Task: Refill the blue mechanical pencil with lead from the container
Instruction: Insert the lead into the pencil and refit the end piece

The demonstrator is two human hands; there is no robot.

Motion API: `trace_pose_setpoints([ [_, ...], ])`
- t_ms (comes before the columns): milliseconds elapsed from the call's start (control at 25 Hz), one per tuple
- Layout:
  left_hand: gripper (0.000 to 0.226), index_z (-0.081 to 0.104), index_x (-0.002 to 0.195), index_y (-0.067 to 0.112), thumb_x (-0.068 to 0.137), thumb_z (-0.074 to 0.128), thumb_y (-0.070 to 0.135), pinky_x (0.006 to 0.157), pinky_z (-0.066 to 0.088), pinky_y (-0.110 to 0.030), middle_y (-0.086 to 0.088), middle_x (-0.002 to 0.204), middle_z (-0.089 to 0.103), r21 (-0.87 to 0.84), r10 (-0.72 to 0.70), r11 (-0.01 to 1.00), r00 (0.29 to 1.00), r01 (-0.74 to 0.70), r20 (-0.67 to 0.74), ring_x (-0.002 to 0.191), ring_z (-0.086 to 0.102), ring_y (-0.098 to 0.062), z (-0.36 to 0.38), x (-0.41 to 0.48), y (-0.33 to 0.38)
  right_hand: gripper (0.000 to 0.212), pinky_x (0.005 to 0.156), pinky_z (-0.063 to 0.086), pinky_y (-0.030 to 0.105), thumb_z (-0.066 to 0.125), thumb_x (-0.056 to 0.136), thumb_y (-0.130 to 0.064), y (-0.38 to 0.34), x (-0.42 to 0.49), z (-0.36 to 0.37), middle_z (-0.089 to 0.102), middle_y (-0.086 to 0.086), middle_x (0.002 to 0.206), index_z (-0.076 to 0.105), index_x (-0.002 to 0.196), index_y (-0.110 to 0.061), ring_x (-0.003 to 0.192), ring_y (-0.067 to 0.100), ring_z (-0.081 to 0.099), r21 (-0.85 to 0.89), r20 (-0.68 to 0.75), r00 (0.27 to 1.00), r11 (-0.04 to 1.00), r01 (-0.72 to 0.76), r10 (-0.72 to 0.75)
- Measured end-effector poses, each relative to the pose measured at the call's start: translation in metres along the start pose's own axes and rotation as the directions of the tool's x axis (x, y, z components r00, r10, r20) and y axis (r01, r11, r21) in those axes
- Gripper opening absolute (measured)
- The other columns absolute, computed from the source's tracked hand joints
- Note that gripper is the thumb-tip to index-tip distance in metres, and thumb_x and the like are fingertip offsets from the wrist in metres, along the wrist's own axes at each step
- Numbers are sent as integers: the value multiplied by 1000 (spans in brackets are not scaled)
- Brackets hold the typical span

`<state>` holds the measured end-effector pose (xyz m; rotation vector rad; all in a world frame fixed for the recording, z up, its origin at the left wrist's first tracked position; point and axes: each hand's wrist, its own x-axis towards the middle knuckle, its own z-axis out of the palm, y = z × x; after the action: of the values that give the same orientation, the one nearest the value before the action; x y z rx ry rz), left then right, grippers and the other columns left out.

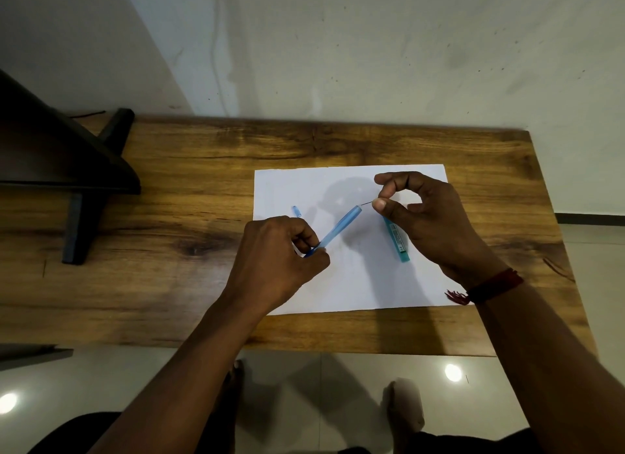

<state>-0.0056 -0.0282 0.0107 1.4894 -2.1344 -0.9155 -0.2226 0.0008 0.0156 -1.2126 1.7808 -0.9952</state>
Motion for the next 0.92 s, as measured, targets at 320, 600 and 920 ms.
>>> trace_pose_setpoints([
  [320, 11, 73, 72, 20, 69, 81, 28, 56, 41, -2, 10, 67, 65, 11, 33, 999, 999, -33, 23, 53, 57, -2, 0, 0, -1, 10, 83, 40, 22, 72, 82, -25, 3, 0, 2, 65, -13, 115, 63, 81, -29, 109, -11, 51, -20, 43, 998, 998, 55, -55],
  [600, 12, 72, 75, 23, 71, 80, 31, 53, 39, -2, 14, 68, 65, -25, -4, 1000, 1000, 3, -27, 56, 59, 0, 0, 1, 2, 8, 89, 50, 42, 71, 84, -20, -9, 2, 12, 67, -7, 114, 68, 90, -24, 111, 6, 58, 10, 28, 994, 994, 108, -108],
  [920, 16, 63, 68, 35, 69, 78, 31, 53, 53, -17, 22, 63, 64, -202, -137, 974, 974, 99, -182, 60, 64, 1, -22, 0, -20, 10, 84, 48, 27, 74, 82, -20, -27, 5, 48, 69, -15, 103, 71, 89, -26, 101, -2, 60, -43, -47, 980, 981, 189, -191],
])
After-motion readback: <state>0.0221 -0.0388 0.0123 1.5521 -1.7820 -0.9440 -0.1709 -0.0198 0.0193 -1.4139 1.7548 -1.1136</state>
